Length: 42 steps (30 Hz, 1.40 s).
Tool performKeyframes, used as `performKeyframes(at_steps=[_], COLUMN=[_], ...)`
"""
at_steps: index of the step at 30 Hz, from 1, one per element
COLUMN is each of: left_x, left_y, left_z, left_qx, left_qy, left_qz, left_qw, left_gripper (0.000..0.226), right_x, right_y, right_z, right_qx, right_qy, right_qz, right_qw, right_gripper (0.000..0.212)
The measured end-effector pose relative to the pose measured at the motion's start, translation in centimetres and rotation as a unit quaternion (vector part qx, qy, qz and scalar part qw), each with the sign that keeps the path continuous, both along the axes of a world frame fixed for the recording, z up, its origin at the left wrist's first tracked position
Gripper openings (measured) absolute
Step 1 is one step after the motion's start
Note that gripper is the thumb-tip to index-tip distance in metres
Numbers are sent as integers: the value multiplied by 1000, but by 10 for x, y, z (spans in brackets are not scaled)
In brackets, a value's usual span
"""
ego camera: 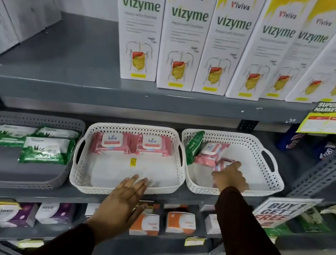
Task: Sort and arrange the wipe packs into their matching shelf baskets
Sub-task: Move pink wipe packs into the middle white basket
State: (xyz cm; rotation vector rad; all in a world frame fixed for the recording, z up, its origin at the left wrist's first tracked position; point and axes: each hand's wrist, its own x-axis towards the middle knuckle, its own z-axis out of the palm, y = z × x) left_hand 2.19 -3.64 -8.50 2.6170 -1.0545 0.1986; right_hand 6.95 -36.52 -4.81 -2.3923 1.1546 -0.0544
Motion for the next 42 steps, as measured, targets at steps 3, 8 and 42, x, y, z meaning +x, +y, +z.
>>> performKeyframes(at_steps=[3, 8, 42], left_x=[-2, 0, -7], left_y=[0, 3, -11], left_z=[-1, -1, 4], left_qx=[8, 25, 35], left_qy=[7, 11, -7], left_qz=[5, 15, 77], left_qw=[1000, 1000, 996], left_gripper=[61, 60, 59], right_x=[-3, -18, 28], right_y=[-8, -11, 30], right_z=[0, -7, 7], right_qx=[-7, -19, -28], right_qy=[-35, -180, -16], right_qz=[-14, -32, 104], right_qw=[999, 983, 994], right_gripper=[79, 73, 59])
